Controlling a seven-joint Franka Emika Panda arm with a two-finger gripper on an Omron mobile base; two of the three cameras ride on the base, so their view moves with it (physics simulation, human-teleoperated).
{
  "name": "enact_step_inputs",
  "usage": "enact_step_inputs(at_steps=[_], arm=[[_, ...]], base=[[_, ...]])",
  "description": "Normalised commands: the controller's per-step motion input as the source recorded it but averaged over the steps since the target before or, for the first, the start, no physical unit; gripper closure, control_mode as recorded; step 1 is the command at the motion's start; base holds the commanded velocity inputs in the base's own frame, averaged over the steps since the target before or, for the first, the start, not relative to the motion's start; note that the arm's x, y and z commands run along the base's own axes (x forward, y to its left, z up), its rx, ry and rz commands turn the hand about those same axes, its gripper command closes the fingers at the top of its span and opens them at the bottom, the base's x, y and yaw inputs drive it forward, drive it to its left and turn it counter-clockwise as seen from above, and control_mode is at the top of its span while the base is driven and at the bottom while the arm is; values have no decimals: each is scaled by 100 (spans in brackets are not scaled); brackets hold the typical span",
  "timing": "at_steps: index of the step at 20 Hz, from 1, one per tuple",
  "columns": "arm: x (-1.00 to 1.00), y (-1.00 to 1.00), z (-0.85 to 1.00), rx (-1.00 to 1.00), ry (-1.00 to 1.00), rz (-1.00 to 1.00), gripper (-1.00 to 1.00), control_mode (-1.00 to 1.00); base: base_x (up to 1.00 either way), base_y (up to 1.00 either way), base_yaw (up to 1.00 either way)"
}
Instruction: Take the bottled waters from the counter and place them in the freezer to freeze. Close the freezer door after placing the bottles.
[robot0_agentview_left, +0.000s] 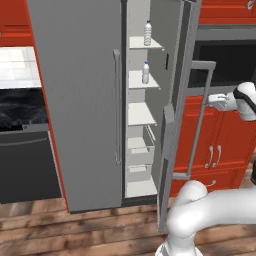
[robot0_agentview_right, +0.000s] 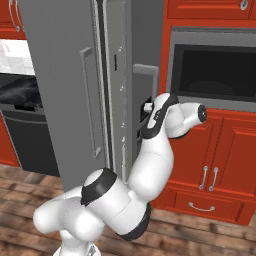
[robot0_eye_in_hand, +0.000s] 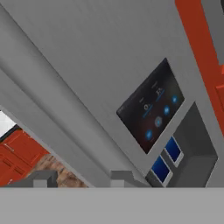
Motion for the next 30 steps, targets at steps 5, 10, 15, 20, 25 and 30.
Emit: enact_step_inputs(at_steps=[5, 10, 15, 20, 25, 30], arm=[[78, 100, -1, 0, -2, -9, -100, -100], [95, 100, 0, -1, -1, -13, -100, -100], [98, 100, -4, -3, -1, -14, -100, -100], [42, 100, -28, -17, -14, -8, -100, -100], [-79, 100, -72, -34, -38, 4, -100, -100], [-16, 75, -12, -5, -12, 2, -100, -100]], base=[[0, 0, 0], [0, 0, 0], [0, 0, 0], [0, 0, 0], [0, 0, 0], [0, 0, 0]])
